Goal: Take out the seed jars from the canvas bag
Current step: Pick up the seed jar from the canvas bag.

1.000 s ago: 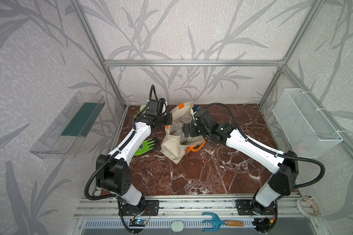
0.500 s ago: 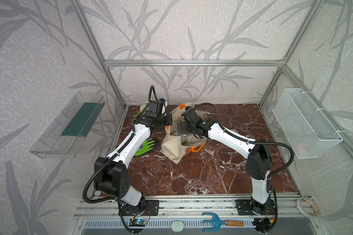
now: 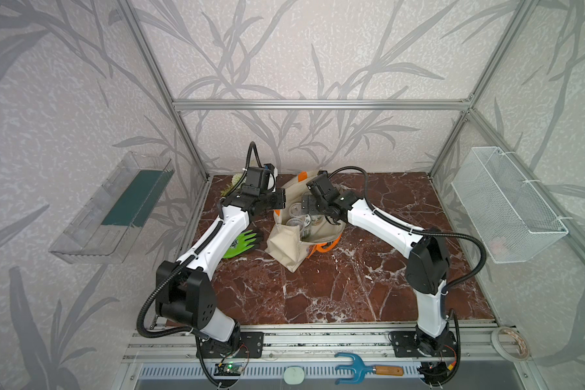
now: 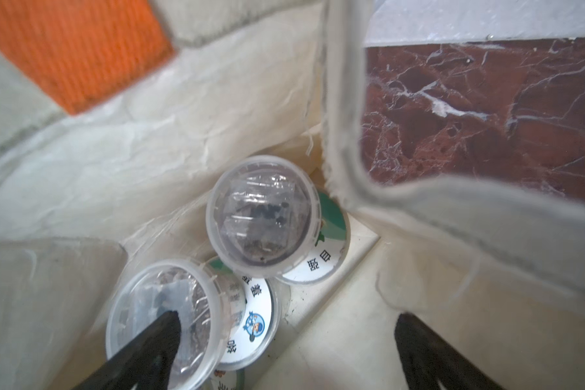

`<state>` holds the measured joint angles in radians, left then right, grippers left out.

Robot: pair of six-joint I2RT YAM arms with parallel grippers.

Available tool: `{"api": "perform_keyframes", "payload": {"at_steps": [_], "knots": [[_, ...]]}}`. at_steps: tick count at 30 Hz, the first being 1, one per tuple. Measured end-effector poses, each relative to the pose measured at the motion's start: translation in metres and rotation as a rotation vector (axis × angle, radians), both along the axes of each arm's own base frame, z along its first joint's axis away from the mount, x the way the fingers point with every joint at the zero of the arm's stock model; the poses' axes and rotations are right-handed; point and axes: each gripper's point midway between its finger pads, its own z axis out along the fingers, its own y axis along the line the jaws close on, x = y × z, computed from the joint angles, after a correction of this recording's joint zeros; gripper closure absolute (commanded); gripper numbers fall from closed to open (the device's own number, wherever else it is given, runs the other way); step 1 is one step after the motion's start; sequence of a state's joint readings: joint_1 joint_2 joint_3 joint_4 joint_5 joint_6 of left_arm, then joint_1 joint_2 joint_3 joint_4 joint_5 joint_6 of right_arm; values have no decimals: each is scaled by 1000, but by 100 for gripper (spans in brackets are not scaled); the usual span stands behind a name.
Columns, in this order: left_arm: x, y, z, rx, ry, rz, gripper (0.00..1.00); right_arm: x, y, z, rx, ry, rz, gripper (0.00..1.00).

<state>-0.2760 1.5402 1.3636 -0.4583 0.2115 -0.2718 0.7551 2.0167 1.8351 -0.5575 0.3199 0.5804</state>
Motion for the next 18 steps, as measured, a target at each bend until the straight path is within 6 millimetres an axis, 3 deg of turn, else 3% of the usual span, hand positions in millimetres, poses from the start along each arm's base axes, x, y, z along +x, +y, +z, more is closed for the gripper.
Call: {"api": "perform_keyframes", "payload": {"at_steps": [18], "knots": [[-4,-3,3,-17,-3,-17,100,35,12,-20,-11,-25,-76,0]]}}
